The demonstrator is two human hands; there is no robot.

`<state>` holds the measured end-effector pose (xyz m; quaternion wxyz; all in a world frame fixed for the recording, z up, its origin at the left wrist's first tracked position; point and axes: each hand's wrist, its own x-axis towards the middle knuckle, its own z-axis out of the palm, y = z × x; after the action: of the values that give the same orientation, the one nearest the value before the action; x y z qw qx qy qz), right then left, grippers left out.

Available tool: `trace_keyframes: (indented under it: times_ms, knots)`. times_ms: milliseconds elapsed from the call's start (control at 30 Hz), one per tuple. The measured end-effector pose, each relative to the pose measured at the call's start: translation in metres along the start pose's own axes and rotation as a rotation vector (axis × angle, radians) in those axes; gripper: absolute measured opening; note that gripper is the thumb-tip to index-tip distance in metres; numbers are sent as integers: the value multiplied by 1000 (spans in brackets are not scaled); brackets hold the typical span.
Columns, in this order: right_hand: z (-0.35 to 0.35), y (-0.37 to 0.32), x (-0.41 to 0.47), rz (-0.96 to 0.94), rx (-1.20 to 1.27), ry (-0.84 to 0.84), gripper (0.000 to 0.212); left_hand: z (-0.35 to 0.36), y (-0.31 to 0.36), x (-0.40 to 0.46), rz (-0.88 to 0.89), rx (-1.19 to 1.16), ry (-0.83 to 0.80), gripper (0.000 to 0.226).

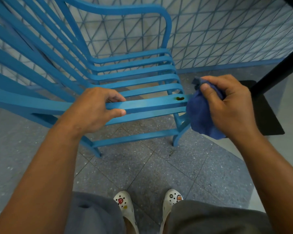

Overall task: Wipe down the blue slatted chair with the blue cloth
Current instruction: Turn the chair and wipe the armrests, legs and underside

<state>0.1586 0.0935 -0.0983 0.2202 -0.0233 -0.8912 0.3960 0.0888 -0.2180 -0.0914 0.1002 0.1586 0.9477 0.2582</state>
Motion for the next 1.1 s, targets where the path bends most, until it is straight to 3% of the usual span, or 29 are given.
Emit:
trace_keyframes:
  times_ms: [100, 233, 367, 567, 700, 767, 967, 1100]
  knots:
    - [30, -22, -2, -22, -12, -70, 24, -4, -3, -3, 0, 29, 4, 29]
    - [76, -38, -4, -109, -253, -179, 16, -19, -15, -11, -35, 88, 46, 33]
    - [111, -55, -14, -195, -328, -116, 25, -30, -24, -19, -68, 90, 66, 33]
    - [149, -73, -26, -446, -344, -115, 12, -38, -30, -23, -66, 128, 46, 38]
    - [158, -73, -31, -558, -326, -162, 31, -44, -34, -25, -106, 138, 64, 44]
    - [152, -70, -31, -594, -300, -179, 32, -42, -32, -25, -109, 137, 60, 45]
    - [110, -49, -25, -498, -288, -194, 17, -36, -23, -20, -51, 148, 17, 49]
    - [97, -50, -20, -408, -213, -129, 21, -32, -17, -18, -24, 139, 0, 51]
